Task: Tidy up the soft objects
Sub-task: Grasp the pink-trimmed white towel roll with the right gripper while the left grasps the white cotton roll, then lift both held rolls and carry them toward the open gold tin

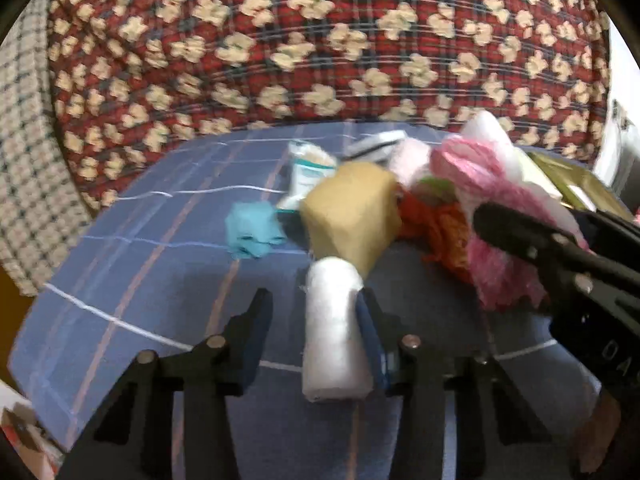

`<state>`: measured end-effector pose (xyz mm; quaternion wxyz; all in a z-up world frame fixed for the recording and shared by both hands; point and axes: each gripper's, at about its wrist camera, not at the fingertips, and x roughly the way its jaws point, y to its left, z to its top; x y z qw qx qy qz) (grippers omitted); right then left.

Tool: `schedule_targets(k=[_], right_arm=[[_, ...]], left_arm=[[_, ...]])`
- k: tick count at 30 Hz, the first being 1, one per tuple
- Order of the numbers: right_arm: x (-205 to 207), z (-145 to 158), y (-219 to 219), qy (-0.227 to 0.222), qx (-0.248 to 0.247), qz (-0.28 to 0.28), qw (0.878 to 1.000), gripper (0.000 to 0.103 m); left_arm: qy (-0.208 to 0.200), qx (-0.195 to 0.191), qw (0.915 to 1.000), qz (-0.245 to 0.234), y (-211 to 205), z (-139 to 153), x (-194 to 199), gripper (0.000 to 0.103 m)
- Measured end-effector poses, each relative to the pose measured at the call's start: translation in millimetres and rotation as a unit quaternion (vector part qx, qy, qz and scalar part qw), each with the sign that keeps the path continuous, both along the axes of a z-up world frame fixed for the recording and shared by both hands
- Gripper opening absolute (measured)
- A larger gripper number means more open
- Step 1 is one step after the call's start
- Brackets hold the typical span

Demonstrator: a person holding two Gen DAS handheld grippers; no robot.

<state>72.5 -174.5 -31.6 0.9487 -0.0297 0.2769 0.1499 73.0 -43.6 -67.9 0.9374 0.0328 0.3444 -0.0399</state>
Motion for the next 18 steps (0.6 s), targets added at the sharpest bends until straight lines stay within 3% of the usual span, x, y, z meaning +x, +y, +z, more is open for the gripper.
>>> schedule_targets(k=[1,2,3,6,18], right_arm=[[0,0,0,0.001,0.0,0.0,1.0,0.034],[1,0,0,0.0,0.001,-0.001,1.0,0.034],[0,1,0,-0.001,0.001,-0.002,1.0,0.034],[-1,0,0,-0.003,0.001,-0.002,1.0,0.034],[-2,2,-2,-0.009,0.0,-0.004,1.0,0.034]], left_arm=[[0.002,-0.006,1.0,-0.008,-1,-1,1,0.038],[0.003,-0.004,0.9999,-0.015,-3,-3,0,0.026],[-0.005,0.001,0.9998,-0.021,-6,-2,-2,0.025],[-0.014,0.015,0.9994,-0.027,-11,-2,-5,0.023],[-0.038,-0.01,0.999,-0.02,-3,1,-9,0.021]])
